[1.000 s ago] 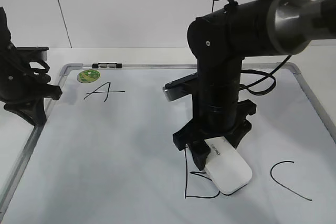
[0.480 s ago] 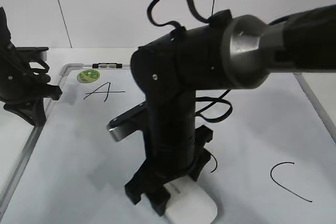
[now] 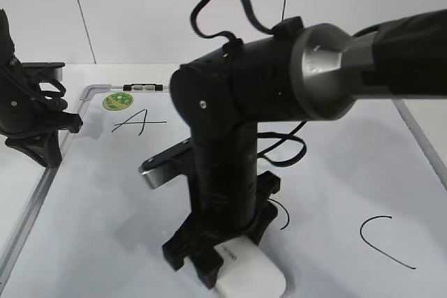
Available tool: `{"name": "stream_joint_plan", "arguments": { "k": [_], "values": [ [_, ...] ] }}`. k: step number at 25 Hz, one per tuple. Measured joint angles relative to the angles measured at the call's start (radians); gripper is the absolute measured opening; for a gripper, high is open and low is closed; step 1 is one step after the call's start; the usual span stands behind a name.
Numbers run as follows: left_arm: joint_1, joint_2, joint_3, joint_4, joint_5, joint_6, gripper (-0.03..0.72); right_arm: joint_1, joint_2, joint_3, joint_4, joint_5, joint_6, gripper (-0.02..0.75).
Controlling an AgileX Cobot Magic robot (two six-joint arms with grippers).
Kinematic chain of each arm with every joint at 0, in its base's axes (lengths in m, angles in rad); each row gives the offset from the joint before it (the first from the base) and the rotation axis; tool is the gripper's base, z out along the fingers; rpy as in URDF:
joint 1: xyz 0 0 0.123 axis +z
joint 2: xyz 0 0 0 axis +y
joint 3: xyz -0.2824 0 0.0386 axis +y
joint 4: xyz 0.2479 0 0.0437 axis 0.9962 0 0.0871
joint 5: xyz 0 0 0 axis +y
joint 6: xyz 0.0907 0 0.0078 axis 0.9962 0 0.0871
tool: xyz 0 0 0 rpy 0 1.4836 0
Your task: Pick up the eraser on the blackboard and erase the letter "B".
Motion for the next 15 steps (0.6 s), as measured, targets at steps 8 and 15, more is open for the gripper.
{"name": "stream_joint_plan", "arguments": {
  "k": [8, 15],
  "values": [
    [0.000, 0.000, 0.000, 0.000, 0.000, 0.000, 0.043, -0.155, 0.000, 0.000, -0.007, -0.015, 0.008, 0.561],
    [0.000, 0.000, 0.000, 0.000, 0.000, 0.000, 0.043, -0.313, 0.000, -0.004, -0.068, -0.025, 0.036, 0.561]
  ]
}}
